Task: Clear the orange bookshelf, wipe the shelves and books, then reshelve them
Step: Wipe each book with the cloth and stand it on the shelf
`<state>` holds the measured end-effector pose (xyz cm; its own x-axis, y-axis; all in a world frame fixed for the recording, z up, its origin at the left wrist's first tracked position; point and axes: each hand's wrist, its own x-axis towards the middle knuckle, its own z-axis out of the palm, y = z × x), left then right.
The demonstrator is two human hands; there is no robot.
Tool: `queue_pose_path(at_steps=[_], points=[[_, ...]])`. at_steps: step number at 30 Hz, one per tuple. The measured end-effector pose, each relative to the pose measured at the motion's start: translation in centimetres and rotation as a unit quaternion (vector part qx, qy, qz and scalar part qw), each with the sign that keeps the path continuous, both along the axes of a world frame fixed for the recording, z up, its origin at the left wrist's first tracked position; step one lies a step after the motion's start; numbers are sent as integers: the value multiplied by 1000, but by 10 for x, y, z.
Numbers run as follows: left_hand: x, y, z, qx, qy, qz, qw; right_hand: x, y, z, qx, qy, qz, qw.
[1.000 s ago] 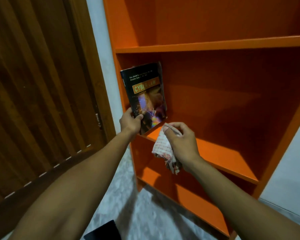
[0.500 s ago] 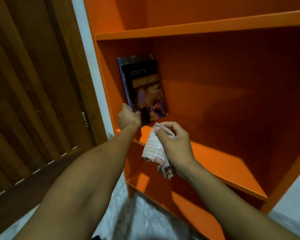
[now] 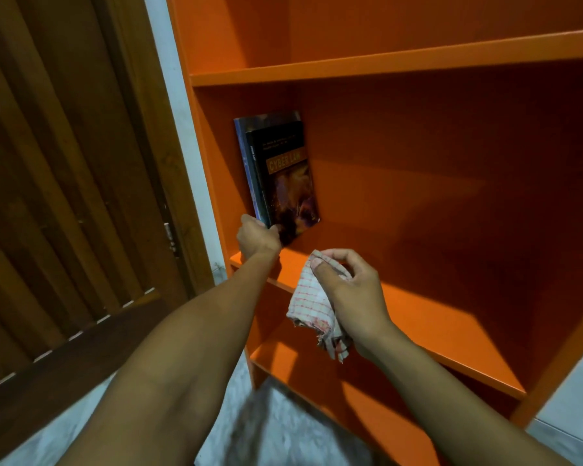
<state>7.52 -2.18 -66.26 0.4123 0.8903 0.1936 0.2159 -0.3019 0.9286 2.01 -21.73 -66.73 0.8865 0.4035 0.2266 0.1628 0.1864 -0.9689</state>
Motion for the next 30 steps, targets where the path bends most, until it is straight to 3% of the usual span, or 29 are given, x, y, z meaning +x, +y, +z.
queue_pose_path(at_steps=[5, 10, 13, 16, 20, 23, 26, 28, 30], points=[[-42, 0, 4, 66, 5, -27, 997, -20, -7, 5, -15, 15, 10, 1000], [-123, -6, -12, 124, 40, -118, 984, -58, -20, -6, -51, 31, 28, 998], [-180, -15, -35, 128, 73, -148, 978, -82, -23, -19, -88, 50, 56, 993], [-233, -26, -74, 90, 159, -189, 965, -98, -25, -41, -141, 109, 108, 978], [-300, -42, -140, -10, 289, -271, 918, -116, -23, -62, -171, 196, 169, 951], [-339, -55, -200, -85, 400, -302, 861, -128, -23, -71, -204, 200, 198, 938], [-362, -72, -247, -150, 434, -274, 845, -129, -29, -78, -223, 186, 211, 933], [-372, -82, -276, -151, 474, -257, 828, -127, -33, -82, -242, 177, 215, 929], [-381, -85, -304, -87, 532, -263, 800, -126, -35, -85, -253, 169, 213, 928]])
